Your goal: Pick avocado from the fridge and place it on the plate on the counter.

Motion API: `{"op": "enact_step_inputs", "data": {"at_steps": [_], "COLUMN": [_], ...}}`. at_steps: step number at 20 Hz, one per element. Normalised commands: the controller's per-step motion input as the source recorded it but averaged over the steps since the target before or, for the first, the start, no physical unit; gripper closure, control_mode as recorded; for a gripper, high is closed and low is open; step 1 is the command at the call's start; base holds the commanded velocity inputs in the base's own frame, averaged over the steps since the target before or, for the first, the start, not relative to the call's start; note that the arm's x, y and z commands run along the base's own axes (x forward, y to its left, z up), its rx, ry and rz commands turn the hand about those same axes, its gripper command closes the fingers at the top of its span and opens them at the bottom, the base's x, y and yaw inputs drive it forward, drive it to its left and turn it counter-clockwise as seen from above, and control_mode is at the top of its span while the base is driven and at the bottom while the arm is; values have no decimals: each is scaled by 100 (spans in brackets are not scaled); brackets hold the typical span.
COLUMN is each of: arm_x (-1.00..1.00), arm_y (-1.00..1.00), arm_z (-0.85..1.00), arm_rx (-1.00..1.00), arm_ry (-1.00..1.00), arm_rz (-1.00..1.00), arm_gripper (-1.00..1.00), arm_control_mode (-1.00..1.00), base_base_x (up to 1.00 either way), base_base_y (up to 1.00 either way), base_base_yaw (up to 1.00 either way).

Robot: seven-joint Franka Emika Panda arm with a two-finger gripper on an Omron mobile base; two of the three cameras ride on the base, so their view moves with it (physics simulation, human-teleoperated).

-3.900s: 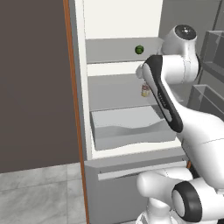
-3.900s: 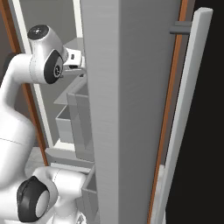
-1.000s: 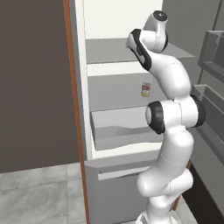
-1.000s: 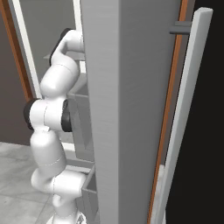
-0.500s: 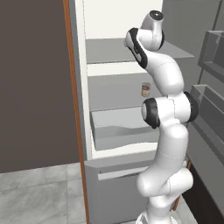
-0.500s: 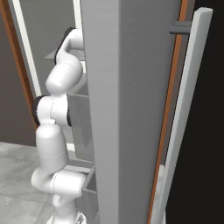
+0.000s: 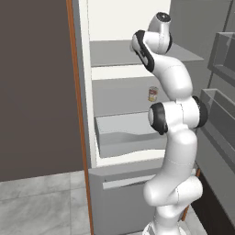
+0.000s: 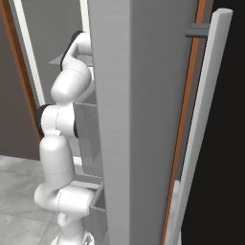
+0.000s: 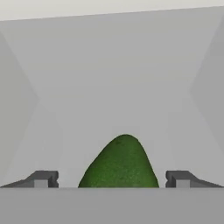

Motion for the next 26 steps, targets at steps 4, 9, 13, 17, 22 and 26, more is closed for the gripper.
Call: {"op": "enact_step_inputs", "data": {"at_steps": [4,9,13,17,22,26], "arm_x": [2,4,-66,-100,-100,-100], "arm_y": [0,0,0,0,-2,0], "arm_z": [-32,-1,25,33,16,-4], "arm_rx": [0,0,-3,-2,0,0], "arm_ry": [0,-7,-19,-6,0,5], "arm_rz": [0,0,0,0,0,0], "arm_gripper": [100,100,100,100,100,100], "arm_control_mode": [-100,-100,-100,-100,-100,-100], "base_base_x": [0,0,0,0,0,0], "base_base_y": [0,0,0,0,0,0], "base_base_yaw": [0,0,0,0,0,0]}}
